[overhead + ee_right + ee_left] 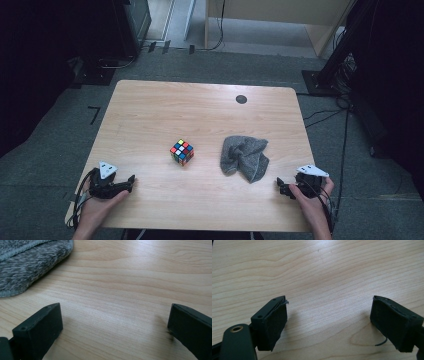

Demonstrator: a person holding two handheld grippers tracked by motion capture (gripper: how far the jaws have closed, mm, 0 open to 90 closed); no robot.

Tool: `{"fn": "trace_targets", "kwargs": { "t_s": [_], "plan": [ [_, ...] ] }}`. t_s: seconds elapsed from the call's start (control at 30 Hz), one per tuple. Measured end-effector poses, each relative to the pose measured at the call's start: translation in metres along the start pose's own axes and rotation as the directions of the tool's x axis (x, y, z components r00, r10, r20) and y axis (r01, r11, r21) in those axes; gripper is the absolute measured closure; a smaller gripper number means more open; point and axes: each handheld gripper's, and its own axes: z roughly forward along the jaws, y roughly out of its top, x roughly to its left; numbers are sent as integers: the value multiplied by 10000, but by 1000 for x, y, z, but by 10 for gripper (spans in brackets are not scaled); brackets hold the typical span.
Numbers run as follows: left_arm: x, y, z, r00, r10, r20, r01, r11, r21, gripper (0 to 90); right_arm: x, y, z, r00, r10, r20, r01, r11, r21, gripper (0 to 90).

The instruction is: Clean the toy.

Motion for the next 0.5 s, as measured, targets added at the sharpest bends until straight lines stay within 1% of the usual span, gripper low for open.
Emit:
{"fn": "trace_targets", "kwargs": {
  "t_s": [0.03,0.07,0.1,0.17,0.2,0.23,0.27,0.5],
  "plan": [
    [2,-1,1,9997,-151,170,152,9999,-65,145,0,-1,0,10000,-11,-54,11,10000,-70,0],
    [2,-1,1,9997,-151,170,152,9999,-65,144,-1,-2,0,10000,-32,-88,31,9999,-132,0],
    [3,-2,2,9991,-270,342,274,9996,-112,145,-1,-2,0,9999,-40,-92,39,9999,-136,0],
    [3,-2,3,9990,-269,363,275,9995,-157,147,-1,-2,0,9999,-37,-93,36,9999,-129,0],
    [2,-2,3,9989,-244,389,252,9995,-208,165,0,-1,0,10000,56,-21,-57,9999,-135,0],
    [1,-2,2,9986,-149,503,164,9995,-282,188,0,-1,1,10000,94,20,-94,9999,-140,0],
    [1,-2,2,9986,-149,503,164,9995,-282,203,0,-1,1,10000,94,20,-94,9999,-140,0],
    [1,-2,3,9987,-203,473,217,9994,-282,202,1,-1,1,9999,151,76,-150,9998,-139,0]
  ]
}}
